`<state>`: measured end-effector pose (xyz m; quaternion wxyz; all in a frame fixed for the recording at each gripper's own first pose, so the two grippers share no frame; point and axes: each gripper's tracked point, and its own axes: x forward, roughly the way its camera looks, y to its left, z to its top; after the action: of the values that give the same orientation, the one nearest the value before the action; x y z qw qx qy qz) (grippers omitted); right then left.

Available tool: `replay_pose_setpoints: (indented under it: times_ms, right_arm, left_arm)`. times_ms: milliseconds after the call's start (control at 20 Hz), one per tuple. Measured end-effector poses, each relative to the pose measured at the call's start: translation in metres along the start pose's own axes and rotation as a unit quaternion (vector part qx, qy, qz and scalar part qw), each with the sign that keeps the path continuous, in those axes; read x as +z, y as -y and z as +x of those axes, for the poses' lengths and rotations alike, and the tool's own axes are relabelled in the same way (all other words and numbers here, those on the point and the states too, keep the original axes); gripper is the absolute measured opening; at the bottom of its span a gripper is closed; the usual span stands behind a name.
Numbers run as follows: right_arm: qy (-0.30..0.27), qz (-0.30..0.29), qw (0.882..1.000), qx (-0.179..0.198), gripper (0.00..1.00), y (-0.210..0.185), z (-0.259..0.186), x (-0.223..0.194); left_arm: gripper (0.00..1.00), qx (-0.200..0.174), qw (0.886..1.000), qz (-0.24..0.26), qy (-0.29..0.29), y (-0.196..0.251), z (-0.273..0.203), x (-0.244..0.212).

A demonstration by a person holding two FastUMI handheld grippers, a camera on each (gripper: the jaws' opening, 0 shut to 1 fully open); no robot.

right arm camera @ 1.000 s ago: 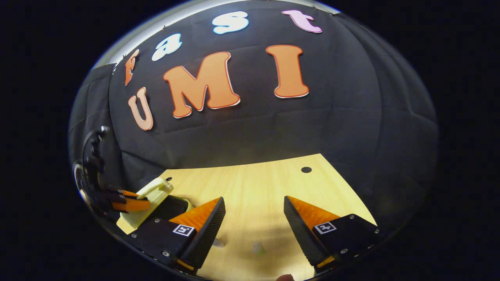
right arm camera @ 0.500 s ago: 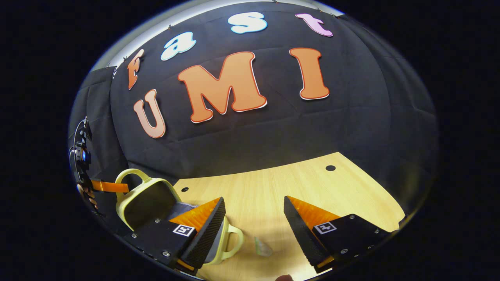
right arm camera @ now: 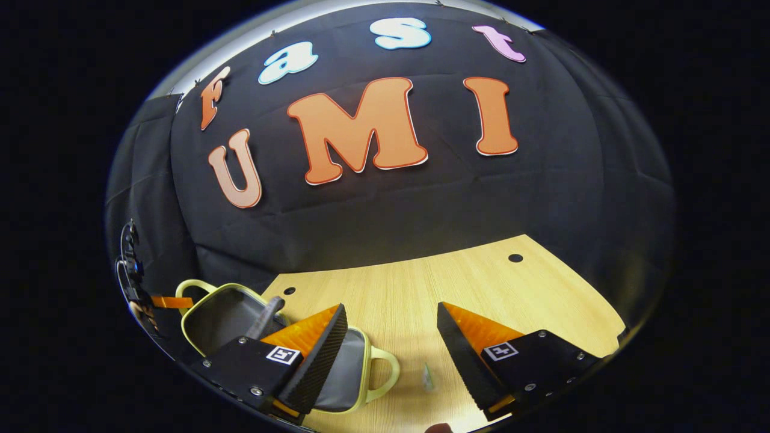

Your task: First open the suitcase, pack the skin care products into it, and then close the suitcase.

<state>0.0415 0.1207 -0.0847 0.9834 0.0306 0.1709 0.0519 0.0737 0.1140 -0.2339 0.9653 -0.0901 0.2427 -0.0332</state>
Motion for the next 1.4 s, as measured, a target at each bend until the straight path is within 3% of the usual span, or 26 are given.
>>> replay_pose_setpoints:
  times_ms: [300, 650, 750, 800, 850, 900, 1000, 1100, 1250, 1400]
  right_arm:
    - [-0.012, -0.02, 0.999, -0.028, 0.95, 0.01, 0.007, -0.009]
    - [-0.028, -0.026, 0.999, -0.032, 0.95, 0.008, 0.011, -0.017]
    - [-0.029, -0.031, 0.998, -0.041, 0.95, 0.014, 0.011, -0.018]
    - [-0.028, -0.035, 0.998, -0.046, 0.95, 0.017, 0.012, -0.019]
    - [-0.028, -0.04, 0.998, -0.049, 0.95, 0.02, 0.012, -0.018]
    - [-0.028, -0.043, 0.997, -0.05, 0.95, 0.022, 0.012, -0.019]
    - [-0.026, -0.044, 0.997, -0.051, 0.95, 0.025, 0.012, -0.018]
    - [-0.023, -0.042, 0.998, -0.05, 0.95, 0.028, 0.012, -0.018]
    - [-0.013, -0.046, 0.998, -0.051, 0.95, 0.039, 0.012, -0.013]
    - [-0.006, -0.056, 0.997, -0.045, 0.95, 0.055, 0.012, -0.008]
  left_arm:
    - [0.06, 0.061, 0.994, -0.051, -0.073, -0.093, 0.019, -0.07]
    - [0.06, 0.09, 0.979, -0.096, -0.154, -0.118, 0.044, -0.139]
    - [0.06, 0.12, 0.975, -0.088, -0.165, -0.125, 0.05, -0.15]
    - [0.2, 0.135, 0.974, -0.07, -0.165, -0.13, 0.052, -0.15]
    - [0.22, 0.14, 0.975, -0.056, -0.163, -0.13, 0.05, -0.147]
    - [0.31, 0.151, 0.975, -0.045, -0.16, -0.133, 0.051, -0.144]
    - [0.6, 0.192, 0.972, -0.016, -0.137, -0.143, 0.044, -0.126]
    - [1.0, 0.218, 0.971, 0.008, -0.102, -0.146, 0.03, -0.097]
    - [0.98, 0.239, 0.97, 0.03, -0.044, -0.116, 0.004, -0.048]
    - [0.98, 0.237, 0.97, 0.051, 0.026, -0.055, -0.012, 0.006]
